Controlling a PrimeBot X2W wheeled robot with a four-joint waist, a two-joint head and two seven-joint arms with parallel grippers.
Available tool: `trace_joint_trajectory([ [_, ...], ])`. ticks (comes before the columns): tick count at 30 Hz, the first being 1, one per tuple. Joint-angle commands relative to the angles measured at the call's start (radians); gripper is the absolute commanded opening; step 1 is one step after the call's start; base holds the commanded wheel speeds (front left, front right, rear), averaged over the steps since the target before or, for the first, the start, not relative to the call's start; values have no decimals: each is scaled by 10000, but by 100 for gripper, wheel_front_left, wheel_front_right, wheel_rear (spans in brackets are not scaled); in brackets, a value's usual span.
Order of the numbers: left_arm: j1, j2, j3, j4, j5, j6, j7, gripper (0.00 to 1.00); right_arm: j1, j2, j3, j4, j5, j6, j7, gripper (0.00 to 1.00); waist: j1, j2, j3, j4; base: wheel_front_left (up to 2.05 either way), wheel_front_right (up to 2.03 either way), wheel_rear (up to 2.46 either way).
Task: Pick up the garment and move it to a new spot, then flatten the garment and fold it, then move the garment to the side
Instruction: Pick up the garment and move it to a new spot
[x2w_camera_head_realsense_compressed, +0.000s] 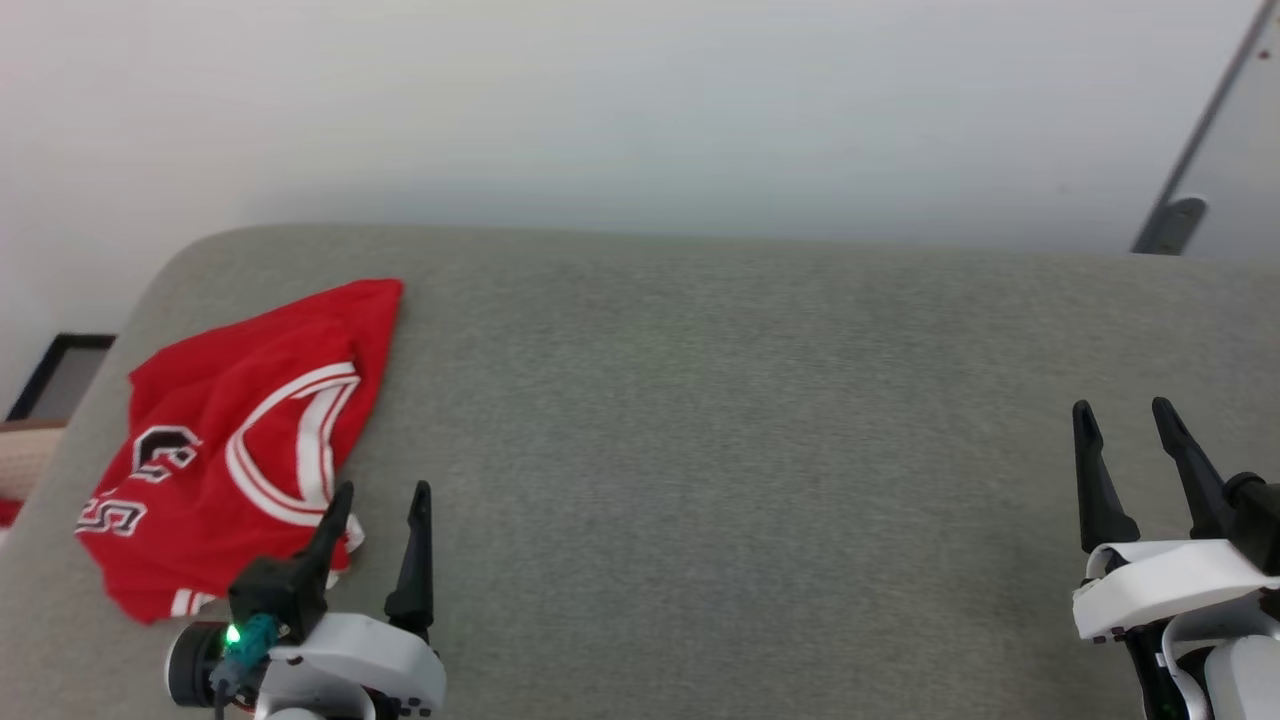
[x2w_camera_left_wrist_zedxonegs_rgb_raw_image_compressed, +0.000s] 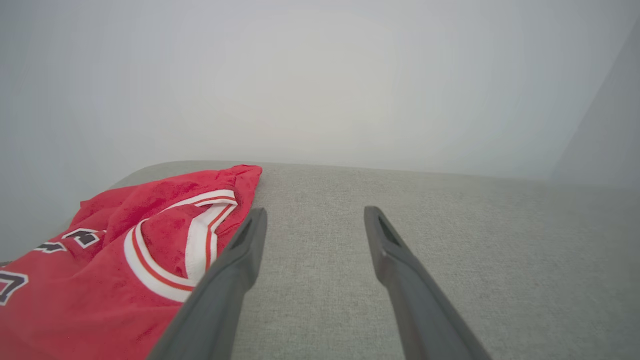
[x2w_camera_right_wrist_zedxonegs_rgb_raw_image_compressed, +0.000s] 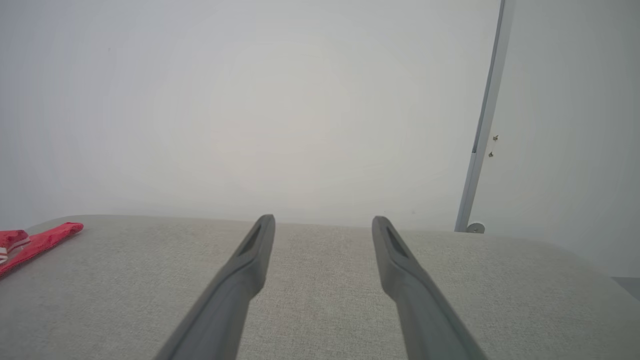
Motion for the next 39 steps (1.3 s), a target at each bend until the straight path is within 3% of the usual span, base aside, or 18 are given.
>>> trace_joint_trajectory([
  [1, -116, -10, 37, -2, 164, -12, -62, 100, -14, -32, 32, -58, -151, -12, -64, 100, -1, -1, 69, 392, 0, 0, 0],
  [13, 267, -196, 316, -65, 1132, 245, -277, 100, 39, -33, 631, 2, -846, -14, -273, 100, -1, -1, -42, 3190, 0, 0, 0],
  [20, 598, -363, 516, -212, 1069, 356, -263, 100, 82, 107, 1189, 22, -735, -14, -285, 100, -1, -1, -145, 4563, 0, 0, 0],
  [30, 1332, -664, 1249, -1185, 564, 810, -263, 100, -1142, -135, 3067, 497, -271, -14, -285, 100, -1, -1, 386, 4881, 0, 0, 0],
  [39, 1536, -733, 1182, -1408, 323, 530, -263, 100, -1507, -344, 3513, 658, 77, -14, -285, 100, -1, -1, 477, 4845, 0, 0, 0],
])
